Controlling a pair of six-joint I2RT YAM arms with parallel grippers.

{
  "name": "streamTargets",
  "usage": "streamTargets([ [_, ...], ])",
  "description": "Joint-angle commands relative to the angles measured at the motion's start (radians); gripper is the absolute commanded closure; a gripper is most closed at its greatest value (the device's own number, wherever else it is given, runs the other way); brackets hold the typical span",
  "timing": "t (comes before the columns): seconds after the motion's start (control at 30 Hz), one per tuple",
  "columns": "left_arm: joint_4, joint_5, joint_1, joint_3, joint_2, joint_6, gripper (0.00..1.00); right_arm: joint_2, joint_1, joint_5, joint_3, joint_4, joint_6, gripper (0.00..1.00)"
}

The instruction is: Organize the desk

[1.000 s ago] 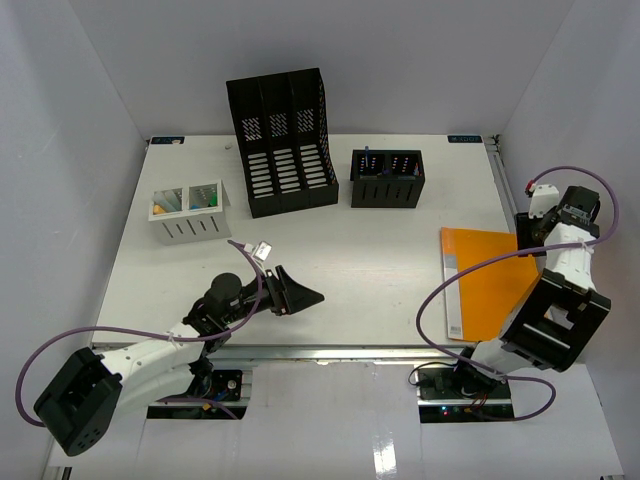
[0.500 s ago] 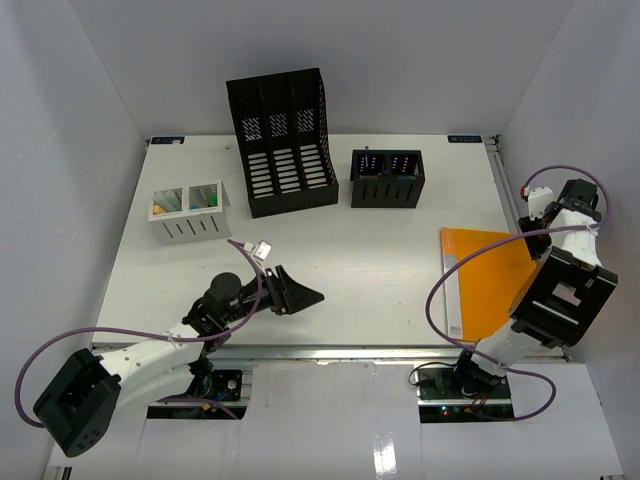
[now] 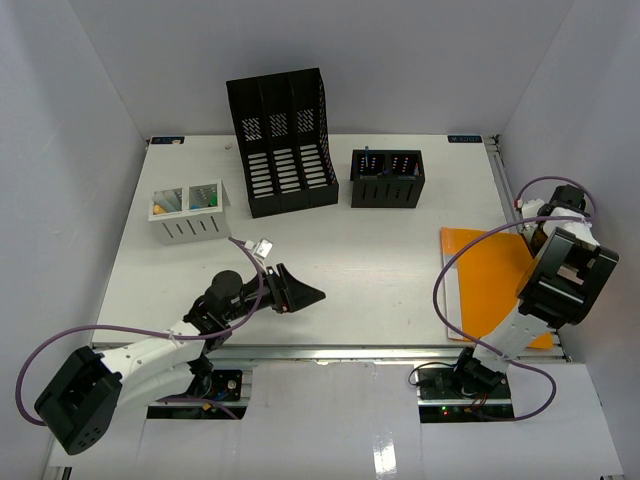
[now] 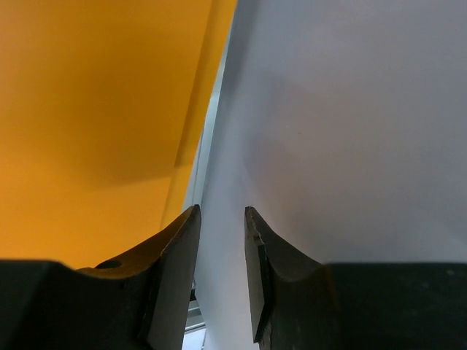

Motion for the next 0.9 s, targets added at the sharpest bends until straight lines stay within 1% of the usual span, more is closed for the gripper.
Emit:
streamTargets([
  [0.0, -0.006, 0.001, -0.006, 0.029, -0.008, 0.014, 0.02, 0.004, 0.020, 0.053, -0.056, 0.087, -0.027, 0.63],
  [0.33, -0.008, -0.001, -0.006, 0.025, -0.014, 0.014, 0.02, 0.038, 0.023, 0.099, -0.096, 0.147, -0.058, 0.64],
  [0.5, -0.007, 0.000, -0.006, 0.023, -0.015, 0.013, 0.02, 0.039, 0.023, 0.083, -0.106, 0.146, -0.061, 0.64],
  [0.87, -0.011, 0.001, -0.006, 0.023, -0.022, 0.016, 0.02, 0.046, 0.027, 0.008, -0.064, 0.022, -0.042, 0.65],
])
